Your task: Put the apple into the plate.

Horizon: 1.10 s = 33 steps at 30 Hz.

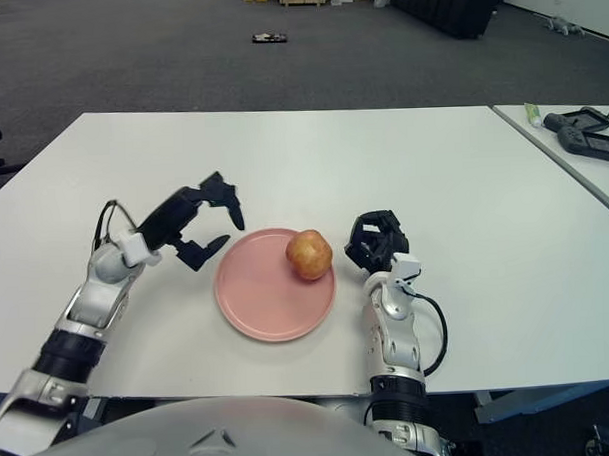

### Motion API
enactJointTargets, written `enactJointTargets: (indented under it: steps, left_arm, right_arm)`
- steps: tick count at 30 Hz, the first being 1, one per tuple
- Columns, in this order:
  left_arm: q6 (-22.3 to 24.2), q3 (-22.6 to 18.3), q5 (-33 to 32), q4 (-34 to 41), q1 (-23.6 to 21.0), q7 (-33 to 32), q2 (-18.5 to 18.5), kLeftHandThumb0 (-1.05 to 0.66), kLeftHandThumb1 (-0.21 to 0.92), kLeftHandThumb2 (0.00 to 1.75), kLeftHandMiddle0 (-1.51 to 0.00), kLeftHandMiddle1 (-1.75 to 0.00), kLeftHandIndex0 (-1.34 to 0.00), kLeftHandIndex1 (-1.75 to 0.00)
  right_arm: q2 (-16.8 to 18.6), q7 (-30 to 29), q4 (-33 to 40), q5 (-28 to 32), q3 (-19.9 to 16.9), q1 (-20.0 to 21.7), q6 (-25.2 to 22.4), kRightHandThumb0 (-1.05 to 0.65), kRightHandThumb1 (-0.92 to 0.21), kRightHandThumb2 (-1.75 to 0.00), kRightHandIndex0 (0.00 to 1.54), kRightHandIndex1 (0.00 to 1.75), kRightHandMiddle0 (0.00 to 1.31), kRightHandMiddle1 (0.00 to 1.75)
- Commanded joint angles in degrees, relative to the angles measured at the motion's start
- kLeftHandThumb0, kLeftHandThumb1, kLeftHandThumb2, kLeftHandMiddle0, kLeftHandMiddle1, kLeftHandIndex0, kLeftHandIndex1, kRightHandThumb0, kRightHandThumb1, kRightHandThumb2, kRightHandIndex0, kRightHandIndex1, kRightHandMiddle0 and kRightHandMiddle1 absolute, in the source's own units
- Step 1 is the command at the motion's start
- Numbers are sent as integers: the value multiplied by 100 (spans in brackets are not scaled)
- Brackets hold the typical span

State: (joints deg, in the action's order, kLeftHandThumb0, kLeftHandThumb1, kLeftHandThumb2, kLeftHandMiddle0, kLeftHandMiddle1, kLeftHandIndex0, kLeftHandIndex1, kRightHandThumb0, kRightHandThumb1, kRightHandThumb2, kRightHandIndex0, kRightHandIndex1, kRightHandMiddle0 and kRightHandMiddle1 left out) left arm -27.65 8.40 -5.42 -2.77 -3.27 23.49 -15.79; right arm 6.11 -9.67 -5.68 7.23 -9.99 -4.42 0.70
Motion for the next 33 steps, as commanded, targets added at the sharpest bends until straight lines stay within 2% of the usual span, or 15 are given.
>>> enactJointTargets:
  steps: [1, 8, 10, 13, 24, 30, 33]
  left_arm:
    - [140, -228, -345, -70, 144, -76, 163, -1, 4, 150, -80, -175, -84, -131]
    - [-147, -537, -612, -307, 241, -164, 520, -1, 3, 151, -81, -175, -83, -133]
    - [-327, -671, -741, -525, 379, -107, 586, -1, 3, 151, -81, -175, -83, -133]
    - [-359, -845, -834, -627, 597, -173, 661, -1, 2, 152, -81, -175, -84, -132]
    - [-66, -1012, -648, -882, 980, -510, 929, -1, 2, 153, -81, -175, -83, -135]
    - [377, -1040, -326, -763, 1275, -947, 1025, -1, 11, 144, -71, -175, -78, -138]
    - [491, -1052, -164, -718, 1395, -1131, 1073, -1, 18, 138, -63, -175, -71, -146]
  right_arm:
    - [11, -56, -144, -4, -30, -150, -340, -42, -50, -110, 98, 175, 47, 175]
    - [11, -76, -135, 5, -32, -130, -395, -42, -51, -108, 97, 175, 46, 175]
    - [3, -80, -139, -13, -23, -125, -405, -42, -51, -108, 97, 175, 46, 175]
    - [2, -92, -153, -33, -16, -110, -401, -42, -51, -108, 97, 175, 46, 175]
    - [0, -76, -197, -44, 12, -76, -355, -42, -51, -109, 99, 175, 46, 175]
    - [-3, -65, -226, -38, 9, -63, -315, -42, -50, -109, 97, 175, 46, 175]
    - [-22, -52, -253, -54, 14, -60, -278, -42, -50, -109, 96, 175, 47, 175]
